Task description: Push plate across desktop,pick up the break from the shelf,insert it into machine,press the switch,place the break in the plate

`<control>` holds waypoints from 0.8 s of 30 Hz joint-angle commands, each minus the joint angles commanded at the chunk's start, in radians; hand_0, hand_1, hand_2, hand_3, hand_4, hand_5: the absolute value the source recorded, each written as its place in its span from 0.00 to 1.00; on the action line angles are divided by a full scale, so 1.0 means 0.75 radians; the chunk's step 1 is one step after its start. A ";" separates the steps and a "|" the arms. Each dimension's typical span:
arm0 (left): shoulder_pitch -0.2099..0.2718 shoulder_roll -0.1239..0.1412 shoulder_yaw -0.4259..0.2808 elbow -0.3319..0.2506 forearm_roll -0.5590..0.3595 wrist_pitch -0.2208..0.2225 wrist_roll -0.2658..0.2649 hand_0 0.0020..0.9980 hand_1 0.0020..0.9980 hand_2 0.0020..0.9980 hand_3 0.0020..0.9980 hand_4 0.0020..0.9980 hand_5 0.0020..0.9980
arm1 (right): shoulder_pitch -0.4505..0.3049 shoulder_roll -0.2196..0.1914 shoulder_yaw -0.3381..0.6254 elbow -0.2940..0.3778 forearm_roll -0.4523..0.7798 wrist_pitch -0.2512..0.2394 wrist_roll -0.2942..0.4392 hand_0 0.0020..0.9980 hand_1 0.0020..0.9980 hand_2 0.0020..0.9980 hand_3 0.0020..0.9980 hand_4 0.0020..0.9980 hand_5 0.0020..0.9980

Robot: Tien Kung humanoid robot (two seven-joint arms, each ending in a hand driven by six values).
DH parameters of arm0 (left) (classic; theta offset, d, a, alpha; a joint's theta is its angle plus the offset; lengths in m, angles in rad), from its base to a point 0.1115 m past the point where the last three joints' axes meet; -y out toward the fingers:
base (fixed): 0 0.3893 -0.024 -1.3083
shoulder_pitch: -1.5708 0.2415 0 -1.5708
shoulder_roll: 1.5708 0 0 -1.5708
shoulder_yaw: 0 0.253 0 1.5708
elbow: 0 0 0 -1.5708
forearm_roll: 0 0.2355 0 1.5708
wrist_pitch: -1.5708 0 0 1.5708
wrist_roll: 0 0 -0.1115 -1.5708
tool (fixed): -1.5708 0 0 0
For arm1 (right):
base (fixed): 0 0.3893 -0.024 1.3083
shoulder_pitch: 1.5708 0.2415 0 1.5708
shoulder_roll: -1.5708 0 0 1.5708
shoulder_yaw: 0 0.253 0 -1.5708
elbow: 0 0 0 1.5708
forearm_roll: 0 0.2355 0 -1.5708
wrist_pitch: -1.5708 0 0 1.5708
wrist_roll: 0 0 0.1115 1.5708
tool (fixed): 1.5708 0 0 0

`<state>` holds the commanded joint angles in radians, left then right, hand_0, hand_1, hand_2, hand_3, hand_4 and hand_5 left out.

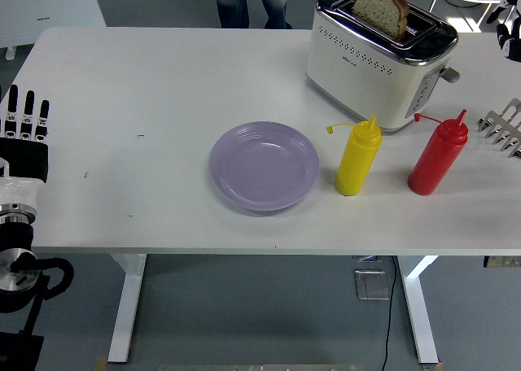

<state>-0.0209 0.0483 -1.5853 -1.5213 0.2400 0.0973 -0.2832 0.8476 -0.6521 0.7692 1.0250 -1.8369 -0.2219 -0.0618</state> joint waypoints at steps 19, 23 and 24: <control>0.005 -0.002 -0.001 0.003 0.001 0.001 0.001 0.89 0.89 0.88 0.78 0.54 1.00 | 0.001 0.038 -0.130 -0.054 0.047 0.026 0.020 0.18 0.15 0.22 0.51 0.47 0.00; 0.006 -0.004 0.002 0.005 0.000 0.001 0.001 0.89 0.89 0.88 0.78 0.54 1.00 | 0.000 0.046 -0.142 -0.048 0.049 0.024 0.020 0.18 0.15 0.22 0.51 0.47 0.00; 0.006 -0.004 0.003 0.005 0.000 0.001 0.001 0.89 0.89 0.88 0.78 0.54 1.00 | 0.001 0.050 -0.148 -0.048 0.050 0.025 0.020 0.18 0.15 0.22 0.51 0.47 0.00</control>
<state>-0.0165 0.0451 -1.5831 -1.5173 0.2401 0.0981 -0.2825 0.8484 -0.6149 0.6585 0.9887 -1.7994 -0.2035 -0.0467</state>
